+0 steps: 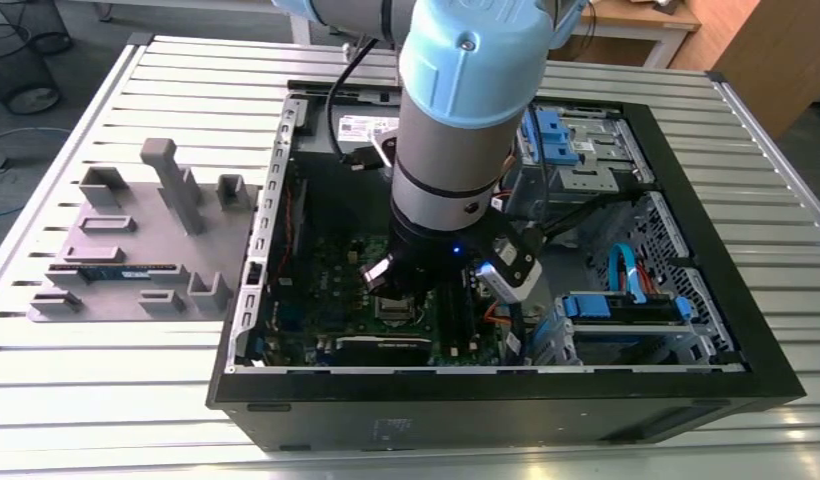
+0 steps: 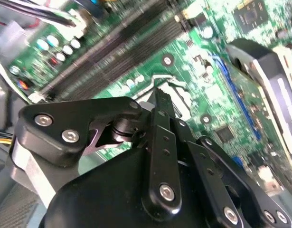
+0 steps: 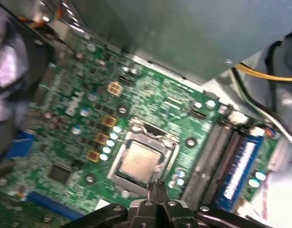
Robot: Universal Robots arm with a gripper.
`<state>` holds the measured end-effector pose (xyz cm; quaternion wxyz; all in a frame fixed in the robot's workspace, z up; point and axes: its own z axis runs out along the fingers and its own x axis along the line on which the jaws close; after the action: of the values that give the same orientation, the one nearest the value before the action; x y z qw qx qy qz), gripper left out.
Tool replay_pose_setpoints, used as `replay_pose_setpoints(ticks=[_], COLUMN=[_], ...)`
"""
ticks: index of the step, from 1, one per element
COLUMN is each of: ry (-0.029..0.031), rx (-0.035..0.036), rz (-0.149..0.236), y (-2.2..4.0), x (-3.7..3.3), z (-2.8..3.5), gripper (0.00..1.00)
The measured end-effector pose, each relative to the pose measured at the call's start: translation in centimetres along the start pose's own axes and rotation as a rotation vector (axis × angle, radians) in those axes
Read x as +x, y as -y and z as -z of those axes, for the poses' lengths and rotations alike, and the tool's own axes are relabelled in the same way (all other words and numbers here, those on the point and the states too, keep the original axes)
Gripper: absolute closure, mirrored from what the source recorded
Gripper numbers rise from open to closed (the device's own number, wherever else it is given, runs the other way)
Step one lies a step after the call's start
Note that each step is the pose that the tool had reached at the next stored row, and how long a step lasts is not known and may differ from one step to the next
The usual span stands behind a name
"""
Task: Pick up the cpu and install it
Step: 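Install the first cpu locking lever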
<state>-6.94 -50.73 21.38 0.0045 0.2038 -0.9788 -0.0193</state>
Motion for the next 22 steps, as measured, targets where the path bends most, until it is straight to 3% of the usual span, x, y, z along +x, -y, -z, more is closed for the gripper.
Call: replay_pose_setpoints(ticks=[9,15,17,22], ry=[-0.0014,0.0046,0.0045,0.0049], rx=[-0.0007,0.002,0.0022,0.002], rz=[0.0,-0.001,-0.002,-0.006], y=[-0.07,-0.74,-0.76,-0.85], x=[0.06,1.09,1.07,1.07], z=[0.04,-0.01,0.31,1.88], gripper=[0.89,0.89,0.89,0.89])
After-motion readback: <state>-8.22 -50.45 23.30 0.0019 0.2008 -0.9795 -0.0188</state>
